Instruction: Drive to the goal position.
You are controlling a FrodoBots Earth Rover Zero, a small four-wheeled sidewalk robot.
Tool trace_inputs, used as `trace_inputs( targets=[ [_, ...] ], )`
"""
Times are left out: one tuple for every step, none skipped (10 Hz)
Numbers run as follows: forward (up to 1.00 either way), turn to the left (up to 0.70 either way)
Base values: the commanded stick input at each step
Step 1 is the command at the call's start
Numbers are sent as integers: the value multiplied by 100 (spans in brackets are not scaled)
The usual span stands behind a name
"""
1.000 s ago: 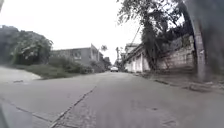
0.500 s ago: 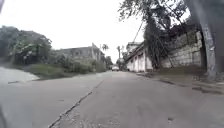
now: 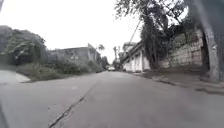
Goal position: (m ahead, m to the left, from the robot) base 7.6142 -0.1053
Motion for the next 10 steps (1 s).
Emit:
trace_inputs(
  targets=[
    [70, -28],
    [70, -28],
    [70, -28],
    [70, -28],
    [70, -28],
    [70, -28],
    [70, -20],
    [70, 7],
    [70, 7],
    [70, 7]
  ],
)
